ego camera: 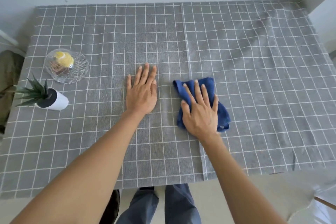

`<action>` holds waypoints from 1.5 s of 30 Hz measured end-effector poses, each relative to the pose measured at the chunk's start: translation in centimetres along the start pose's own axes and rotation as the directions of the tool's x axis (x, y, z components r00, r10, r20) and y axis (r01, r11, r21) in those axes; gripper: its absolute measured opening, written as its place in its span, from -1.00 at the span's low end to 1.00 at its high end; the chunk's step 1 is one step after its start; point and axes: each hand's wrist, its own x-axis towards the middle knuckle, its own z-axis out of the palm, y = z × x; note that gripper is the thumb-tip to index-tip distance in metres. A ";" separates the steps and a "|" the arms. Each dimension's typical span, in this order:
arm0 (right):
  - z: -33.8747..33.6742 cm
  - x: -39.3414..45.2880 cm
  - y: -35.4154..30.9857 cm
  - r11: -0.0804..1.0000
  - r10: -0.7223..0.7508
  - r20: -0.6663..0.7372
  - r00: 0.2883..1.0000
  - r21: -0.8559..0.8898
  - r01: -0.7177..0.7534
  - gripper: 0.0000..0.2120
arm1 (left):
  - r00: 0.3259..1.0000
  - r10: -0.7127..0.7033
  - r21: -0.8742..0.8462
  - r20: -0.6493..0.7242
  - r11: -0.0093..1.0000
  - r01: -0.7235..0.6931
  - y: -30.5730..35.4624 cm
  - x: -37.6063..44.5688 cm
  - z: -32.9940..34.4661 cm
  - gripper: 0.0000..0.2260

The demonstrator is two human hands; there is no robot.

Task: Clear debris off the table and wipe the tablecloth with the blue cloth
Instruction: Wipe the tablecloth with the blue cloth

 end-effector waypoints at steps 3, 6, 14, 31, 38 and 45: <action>-0.5 0.4 2.1 0.999 0.052 -0.011 0.999 -0.017 -0.052 -0.49 | 0.998 0.049 -0.064 0.034 0.997 -0.046 -0.9 -1.1 -0.3 -0.56; -1.0 0.6 3.5 0.979 0.203 -0.024 0.979 0.000 -0.203 -0.48 | 0.999 0.039 -0.068 0.023 0.997 -0.038 -3.2 -4.5 -0.4 -0.55; 1.5 -3.5 -3.1 1.000 0.020 0.022 1.000 0.007 -0.021 -0.45 | 1.000 -0.020 0.001 -0.007 1.000 0.020 -6.8 -10.6 -0.9 -0.54; 0.3 -4.6 1.5 0.971 0.239 0.003 0.971 0.009 -0.239 -0.45 | 0.999 -0.039 0.037 -0.013 0.999 0.039 -6.6 -10.6 -0.9 -0.52; 2.5 -6.8 -4.9 0.999 -0.053 0.080 0.995 0.001 0.053 -0.44 | 0.999 -0.028 0.034 -0.032 0.999 0.030 -6.7 -10.7 -0.9 -0.52; 0.3 -6.6 2.6 0.994 0.100 0.019 0.995 -0.041 -0.099 -0.46 | 0.999 -0.015 0.025 -0.037 1.000 0.016 -7.0 -10.6 -0.8 -0.55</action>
